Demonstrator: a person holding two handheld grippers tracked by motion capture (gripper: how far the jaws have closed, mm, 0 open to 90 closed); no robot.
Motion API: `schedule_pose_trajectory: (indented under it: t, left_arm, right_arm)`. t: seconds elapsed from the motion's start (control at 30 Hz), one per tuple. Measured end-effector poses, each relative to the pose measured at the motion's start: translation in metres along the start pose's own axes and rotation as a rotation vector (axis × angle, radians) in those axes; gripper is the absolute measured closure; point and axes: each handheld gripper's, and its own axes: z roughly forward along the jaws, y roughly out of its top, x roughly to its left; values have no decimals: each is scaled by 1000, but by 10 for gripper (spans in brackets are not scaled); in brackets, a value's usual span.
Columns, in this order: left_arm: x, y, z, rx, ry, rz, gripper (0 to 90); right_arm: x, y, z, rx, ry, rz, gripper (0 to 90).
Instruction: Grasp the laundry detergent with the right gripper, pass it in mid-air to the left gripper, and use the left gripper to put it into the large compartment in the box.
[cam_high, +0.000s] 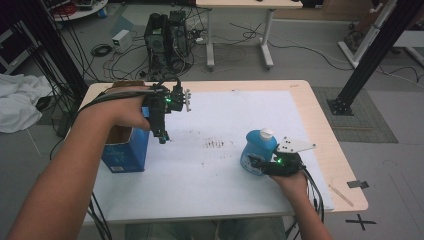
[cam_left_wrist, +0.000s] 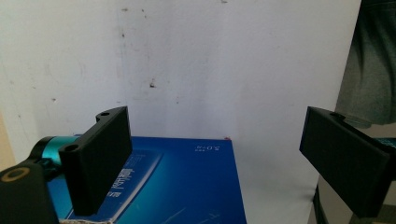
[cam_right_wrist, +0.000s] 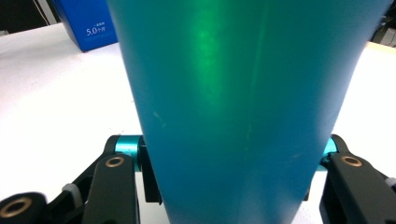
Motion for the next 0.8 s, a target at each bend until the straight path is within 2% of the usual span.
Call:
schedule_pose_trajectory:
  t: [0.07, 0.17, 0.2, 0.27, 0.37, 0.43, 0.47, 0.5, 0.53, 0.6, 0.63, 0.67, 0.7, 0.8]
  left_arm:
    - [-1, 0, 0, 1, 0, 0, 92]
    - [-3, 1, -1, -3, -6, 8, 92]
    - [-4, 1, -2, -4, 0, 10, 92]
    - [-5, 2, -3, -5, -4, 11, 92]
    - [-7, 3, -6, -6, -2, 17, 92]
    - [-10, 4, -8, -10, 0, 24, 92]
    - [-11, 4, -8, -15, -4, 28, 92]
    - [-13, 5, -9, -21, -10, 32, 92]
    - [-14, 6, -9, -23, -4, 34, 92]
    - [-16, 7, -10, -19, -7, 39, 92]
    - [-17, 8, -10, -20, -8, 41, 92]
    - [-19, 9, -10, -20, -5, 46, 92]
    - [-20, 10, -10, -21, -9, 50, 92]
    - [-24, 13, -10, -13, -9, 60, 92]
  right_arm:
    - [0, 1, 0, 5, 4, 9, 446]
    - [0, 3, -1, 18, 10, -9, 447]
    - [1, 4, -1, 19, 14, 10, 447]
    - [0, 7, -1, 10, 27, -18, 447]
    - [5, 15, -2, 9, 44, -19, 447]
    - [8, 23, -4, 8, 59, -39, 447]
    - [6, 28, -3, -23, 58, -102, 447]
    - [11, 32, -5, 10, 81, -57, 447]
    - [11, 36, -4, -22, 77, -107, 447]
    - [14, 44, -4, -13, 107, -129, 448]
    - [17, 48, -4, -8, 122, -124, 448]
    - [20, 55, -2, -16, 142, -142, 449]
    - [20, 55, -2, -16, 142, -142, 449]
    - [27, 63, 1, -17, 187, -152, 449]
